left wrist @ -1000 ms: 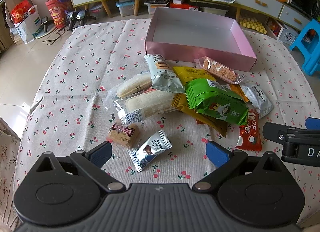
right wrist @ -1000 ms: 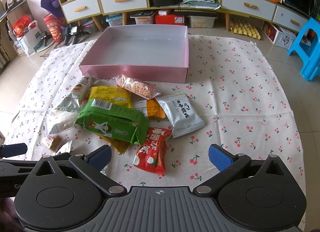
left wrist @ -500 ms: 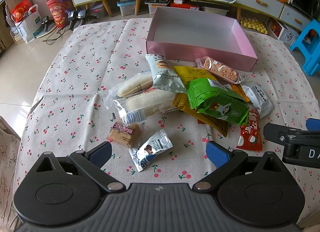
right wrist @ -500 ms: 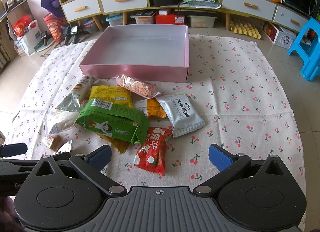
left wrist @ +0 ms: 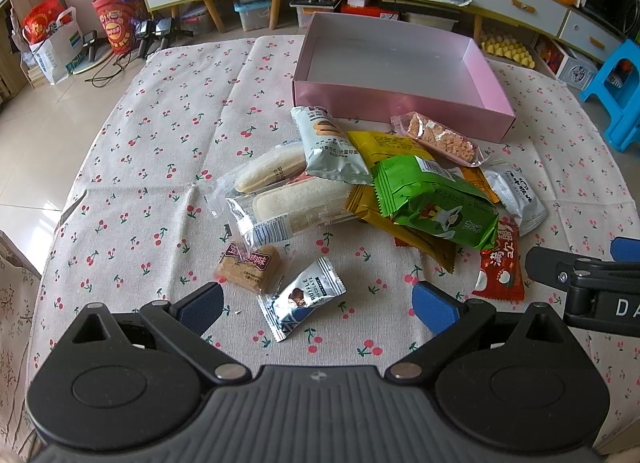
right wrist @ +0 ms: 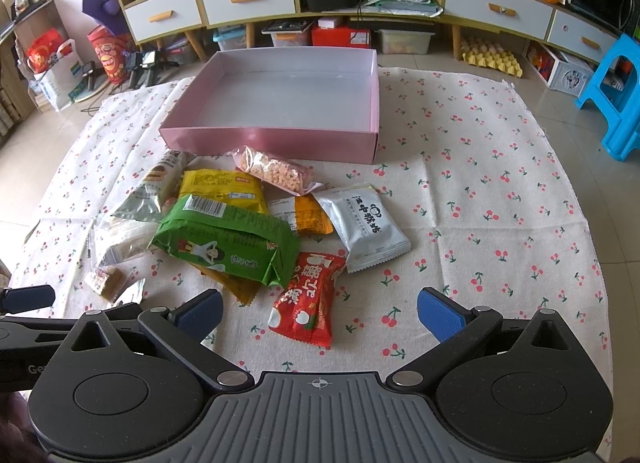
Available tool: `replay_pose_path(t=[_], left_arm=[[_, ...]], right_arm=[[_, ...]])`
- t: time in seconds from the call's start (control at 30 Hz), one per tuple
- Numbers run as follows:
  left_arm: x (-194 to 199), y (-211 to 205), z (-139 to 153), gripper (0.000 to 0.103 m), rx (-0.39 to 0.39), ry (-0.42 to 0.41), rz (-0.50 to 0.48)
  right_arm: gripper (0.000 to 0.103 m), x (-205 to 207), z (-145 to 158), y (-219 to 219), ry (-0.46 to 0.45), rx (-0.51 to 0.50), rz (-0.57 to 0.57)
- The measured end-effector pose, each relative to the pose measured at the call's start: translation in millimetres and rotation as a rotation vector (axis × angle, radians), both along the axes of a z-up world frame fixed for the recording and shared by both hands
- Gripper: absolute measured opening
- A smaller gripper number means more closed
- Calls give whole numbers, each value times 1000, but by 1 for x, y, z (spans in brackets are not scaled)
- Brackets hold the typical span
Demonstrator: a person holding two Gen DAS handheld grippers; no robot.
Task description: Organize snacks
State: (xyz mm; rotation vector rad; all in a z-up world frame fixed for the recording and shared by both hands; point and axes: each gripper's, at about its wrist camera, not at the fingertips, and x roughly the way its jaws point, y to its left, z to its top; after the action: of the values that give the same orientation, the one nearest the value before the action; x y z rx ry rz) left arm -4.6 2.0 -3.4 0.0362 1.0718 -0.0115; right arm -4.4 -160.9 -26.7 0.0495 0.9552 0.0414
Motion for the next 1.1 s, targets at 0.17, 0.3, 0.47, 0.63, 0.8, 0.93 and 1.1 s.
replay_pose_path(t=[0.17, 0.3, 0.47, 0.63, 0.8, 0.93, 1.1], left_arm=[[0, 0, 0, 101, -1, 1, 0], [0, 3, 1, 101, -9, 2, 4], [3, 6, 4, 101, -5, -6, 11], [6, 13, 10, 101, -1, -23, 28], [10, 20, 22, 101, -11, -42, 37], [14, 26, 35, 102, -18, -77, 41], [18, 29, 42, 103, -8, -136, 13]], right_arm=[[103, 0, 0, 0, 2, 1, 0], [103, 1, 0, 1, 3, -1, 0], [103, 5, -1, 0, 8, -6, -9], [103, 8, 3, -2, 3, 4, -18], [103, 13, 7, -4, 3, 14, -25], [103, 16, 16, -6, -14, 38, -32], [103, 18, 31, -6, -91, 68, 9]])
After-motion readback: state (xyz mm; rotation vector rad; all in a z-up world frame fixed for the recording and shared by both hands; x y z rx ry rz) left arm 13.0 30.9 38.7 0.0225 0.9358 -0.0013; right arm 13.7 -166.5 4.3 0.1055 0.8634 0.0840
